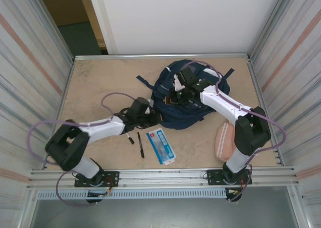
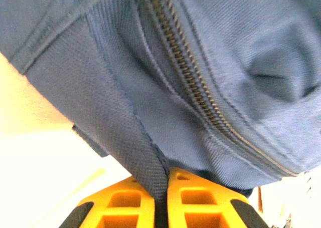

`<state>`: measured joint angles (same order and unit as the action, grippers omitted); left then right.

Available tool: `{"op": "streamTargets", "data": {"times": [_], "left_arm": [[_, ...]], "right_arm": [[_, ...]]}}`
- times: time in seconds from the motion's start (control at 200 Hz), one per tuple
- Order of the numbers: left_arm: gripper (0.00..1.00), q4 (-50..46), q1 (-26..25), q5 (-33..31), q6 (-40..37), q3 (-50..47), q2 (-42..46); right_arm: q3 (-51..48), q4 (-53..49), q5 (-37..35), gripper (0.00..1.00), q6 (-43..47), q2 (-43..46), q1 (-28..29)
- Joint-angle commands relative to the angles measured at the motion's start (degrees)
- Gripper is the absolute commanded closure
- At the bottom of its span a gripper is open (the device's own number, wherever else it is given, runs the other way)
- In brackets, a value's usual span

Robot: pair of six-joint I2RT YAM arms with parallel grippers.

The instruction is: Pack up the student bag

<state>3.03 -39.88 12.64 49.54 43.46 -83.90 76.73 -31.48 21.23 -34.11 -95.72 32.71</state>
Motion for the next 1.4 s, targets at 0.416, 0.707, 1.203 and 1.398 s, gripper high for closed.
{"op": "streamTargets", "data": {"times": [0.416,0.707,1.203,1.398], "left_arm": [[0.66,-2.97,12.6,-2.73,-6.43,4.13,-1.48],[0.83,2.95,9.36,8.71,-5.35,9.64,-11.94],[1.0,17.29,-7.18,4.31,-1.37,9.09,-14.54],[0.92,13.84,-2.81,-0.89,-2.73,2.12,-5.67]], "right_arm": [[1.12,-0.29,3.54,1.0,0.77,4.32,0.47],[3.24,-1.12,3.8,1.0,0.8,1.85,0.25],[10.62,2.03,-0.66,0.98,-4.21,-7.75,1.84],[9.82,2.08,-1.08,0.99,-3.87,-4.93,1.38]]}}
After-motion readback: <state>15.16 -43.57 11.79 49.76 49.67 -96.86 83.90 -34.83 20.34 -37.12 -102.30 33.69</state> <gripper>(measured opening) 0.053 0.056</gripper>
